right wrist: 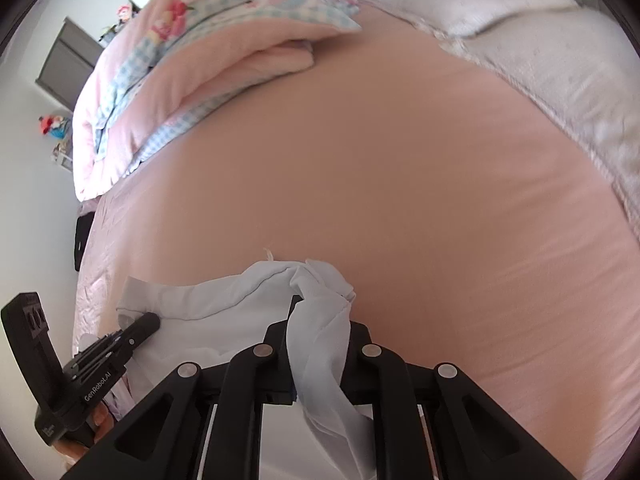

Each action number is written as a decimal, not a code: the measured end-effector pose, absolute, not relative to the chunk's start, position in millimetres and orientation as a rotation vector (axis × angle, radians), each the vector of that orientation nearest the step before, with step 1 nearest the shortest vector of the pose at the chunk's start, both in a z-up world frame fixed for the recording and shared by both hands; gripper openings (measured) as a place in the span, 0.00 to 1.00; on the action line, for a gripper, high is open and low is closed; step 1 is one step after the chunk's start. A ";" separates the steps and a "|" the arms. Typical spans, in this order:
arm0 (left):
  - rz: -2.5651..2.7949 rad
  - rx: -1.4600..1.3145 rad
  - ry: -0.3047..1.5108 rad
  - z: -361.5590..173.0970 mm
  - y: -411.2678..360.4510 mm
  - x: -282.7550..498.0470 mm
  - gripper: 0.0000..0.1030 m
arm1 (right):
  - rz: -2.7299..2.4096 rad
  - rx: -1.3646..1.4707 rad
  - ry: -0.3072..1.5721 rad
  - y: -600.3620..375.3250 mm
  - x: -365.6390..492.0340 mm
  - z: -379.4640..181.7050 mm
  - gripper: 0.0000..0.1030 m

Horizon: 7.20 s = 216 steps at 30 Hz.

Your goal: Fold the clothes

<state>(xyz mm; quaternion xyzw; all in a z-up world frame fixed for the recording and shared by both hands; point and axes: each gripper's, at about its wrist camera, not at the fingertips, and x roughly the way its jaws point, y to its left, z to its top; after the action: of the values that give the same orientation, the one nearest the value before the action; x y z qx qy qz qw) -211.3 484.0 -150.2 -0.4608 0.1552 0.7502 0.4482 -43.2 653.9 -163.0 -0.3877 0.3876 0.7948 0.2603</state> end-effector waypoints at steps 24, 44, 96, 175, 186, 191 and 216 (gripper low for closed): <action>2.038 -1.257 0.521 -153.7 548.6 -298.2 0.47 | 2.059 -1.084 0.563 703.9 -122.9 -151.7 0.53; 2.040 -1.278 0.527 -142.6 471.8 -282.1 0.67 | 2.027 -1.116 0.789 701.6 -50.3 -139.2 0.61; 2.148 -0.914 0.389 -1.0 216.4 -37.0 0.67 | 2.315 -0.925 0.545 456.4 157.4 6.8 0.61; 1.837 -1.368 -0.119 -213.1 182.9 -122.4 0.89 | 2.291 -1.318 -0.511 200.9 21.4 -182.7 0.61; 1.887 -1.251 -0.171 -216.5 177.9 -111.7 0.91 | 2.286 -1.324 -0.524 191.3 -5.1 -192.6 0.61; 1.842 -1.297 -0.248 -217.0 174.6 -121.1 0.89 | 2.286 -1.317 -0.523 190.9 -16.6 -193.5 0.61; 1.892 -1.388 -0.310 -225.6 158.0 -136.0 0.06 | 2.261 -1.353 -0.529 168.2 -26.3 -199.2 0.61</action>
<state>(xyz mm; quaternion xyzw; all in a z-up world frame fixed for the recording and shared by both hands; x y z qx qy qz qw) -136.0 158.0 -225.6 -0.5431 -0.1211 0.7401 0.3777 -26.3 168.2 -199.2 -0.4905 -0.1919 0.8197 0.2249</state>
